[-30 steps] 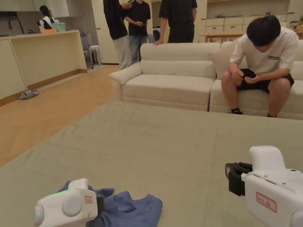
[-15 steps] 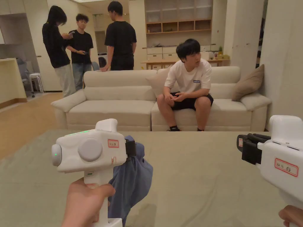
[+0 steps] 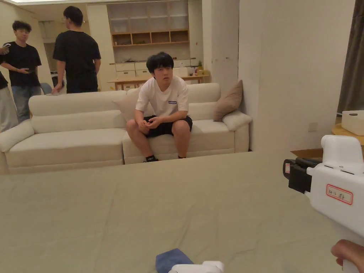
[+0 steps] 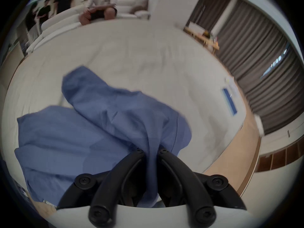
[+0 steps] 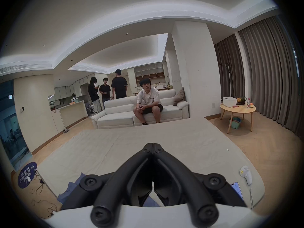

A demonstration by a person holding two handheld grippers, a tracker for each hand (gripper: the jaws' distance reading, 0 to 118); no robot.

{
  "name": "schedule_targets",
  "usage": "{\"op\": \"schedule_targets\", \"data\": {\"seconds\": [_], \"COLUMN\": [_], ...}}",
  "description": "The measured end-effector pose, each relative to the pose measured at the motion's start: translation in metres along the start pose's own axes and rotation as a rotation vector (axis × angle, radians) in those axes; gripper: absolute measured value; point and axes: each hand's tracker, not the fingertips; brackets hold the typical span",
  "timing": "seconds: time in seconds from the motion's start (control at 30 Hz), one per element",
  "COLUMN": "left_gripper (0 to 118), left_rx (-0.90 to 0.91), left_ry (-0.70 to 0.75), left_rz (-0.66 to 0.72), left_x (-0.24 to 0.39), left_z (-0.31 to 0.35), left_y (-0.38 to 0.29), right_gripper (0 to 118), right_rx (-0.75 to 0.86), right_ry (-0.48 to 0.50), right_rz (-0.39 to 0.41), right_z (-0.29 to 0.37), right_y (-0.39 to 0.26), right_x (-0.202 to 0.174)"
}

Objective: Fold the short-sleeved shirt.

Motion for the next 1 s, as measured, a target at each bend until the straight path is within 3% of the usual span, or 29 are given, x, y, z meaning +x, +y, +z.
{"op": "schedule_targets", "data": {"seconds": [0.17, 0.2, 0.23, 0.3, 0.37, 0.43, 0.53, 0.67, 0.73, 0.77, 0.8, 0.83, 0.87, 0.93, 1.0], "left_gripper": [11, 25, 57, 91, 96, 96, 96, 96, 90, 79, 61, 23, 0, 0, 0], "left_rx": [-0.161, -0.183, -0.189, -0.139, -0.080, 0.078, 0.437, 0.912, 1.009, 1.067, 1.103, 1.140, 1.162, 1.195, 1.200], "left_ry": [0.030, 0.014, -0.014, -0.187, -0.274, -0.296, -0.121, 0.079, 0.272, 0.399, 0.488, 0.573, 0.648, 0.701, 0.622], "left_rz": [-0.023, -0.008, 0.017, 0.147, 0.252, 0.237, 0.161, 0.214, 0.214, 0.201, 0.151, 0.106, 0.098, 0.120, 0.120], "left_x": [0.012, 0.009, 0.004, -0.006, -0.022, -0.044, -0.086, -0.146, -0.154, -0.156, -0.159, -0.165, -0.167, -0.172, -0.178], "left_z": [-0.030, -0.035, -0.037, -0.026, 0.008, 0.065, 0.184, 0.340, 0.404, 0.426, 0.443, 0.456, 0.467, 0.481, 0.488], "left_y": [-0.031, -0.037, -0.041, -0.043, -0.038, -0.022, -0.012, -0.027, -0.040, -0.048, -0.053, -0.059, -0.062, -0.069, -0.077], "right_gripper": [0, 0, 0, 0, 0, 0, 0, 0, 0, 0, 0, 0, 0, 0, 0], "right_rx": [-0.025, -0.030, -0.033, -0.031, -0.017, -0.005, 0.027, 0.069, 0.071, 0.069, 0.070, 0.078, 0.086, 0.101, 0.115], "right_ry": [-0.002, 0.005, 0.010, 0.017, 0.019, 0.011, 0.000, -0.030, -0.012, -0.004, 0.004, 0.016, 0.019, 0.041, 0.049], "right_rz": [-0.009, -0.014, -0.017, 0.002, 0.037, 0.043, 0.076, 0.103, 0.091, 0.078, 0.069, 0.063, 0.058, 0.055, 0.051], "right_z": [-0.004, -0.004, -0.006, -0.002, 0.003, 0.007, 0.014, 0.020, 0.015, 0.014, 0.012, 0.009, 0.006, 0.006, 0.003], "right_y": [-0.009, -0.010, -0.012, -0.012, -0.009, -0.004, 0.005, 0.011, 0.014, 0.016, 0.017, 0.019, 0.022, 0.029, 0.034], "right_x": [0.002, 0.000, 0.000, -0.006, -0.010, -0.011, -0.011, -0.019, -0.024, -0.030, -0.034, -0.039, -0.045, -0.057, -0.068]}}
